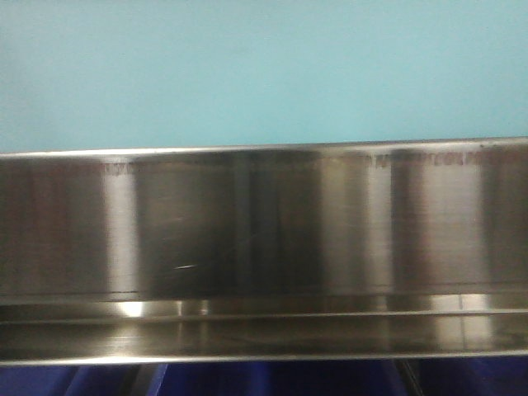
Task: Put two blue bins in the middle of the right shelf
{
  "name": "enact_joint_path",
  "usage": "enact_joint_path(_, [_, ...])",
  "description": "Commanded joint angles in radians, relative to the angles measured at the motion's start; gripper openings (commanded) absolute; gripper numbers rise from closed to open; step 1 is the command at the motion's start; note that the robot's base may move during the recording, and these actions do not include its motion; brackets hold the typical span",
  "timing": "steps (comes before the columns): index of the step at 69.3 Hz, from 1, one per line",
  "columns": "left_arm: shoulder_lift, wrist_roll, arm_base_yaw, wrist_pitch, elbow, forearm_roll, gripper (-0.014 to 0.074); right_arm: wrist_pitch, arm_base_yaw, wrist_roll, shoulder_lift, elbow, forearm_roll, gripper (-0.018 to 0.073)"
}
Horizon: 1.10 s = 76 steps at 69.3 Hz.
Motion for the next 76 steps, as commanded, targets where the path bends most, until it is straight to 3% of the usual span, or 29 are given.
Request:
enact_joint_path(1, [-0.004, -0.008, -0.004, -0.006, 0.02, 0.009, 0.0424, -0.01, -0.002, -0.009, -0.011, 0.014, -0.008, 0.0307])
enact_joint_path(58, [-0.004, -0.008, -0.004, -0.006, 0.071, 0.003, 0.0424, -0.01, -0.002, -0.009, -0.011, 0.062, -0.004, 0.0307])
enact_joint_path(76, [-0.006, -0.008, -0.004, -0.006, -0.01, 0.029, 0.0424, -0.01, -0.002, -0.009, -0.011, 0.013, -0.022, 0.0307])
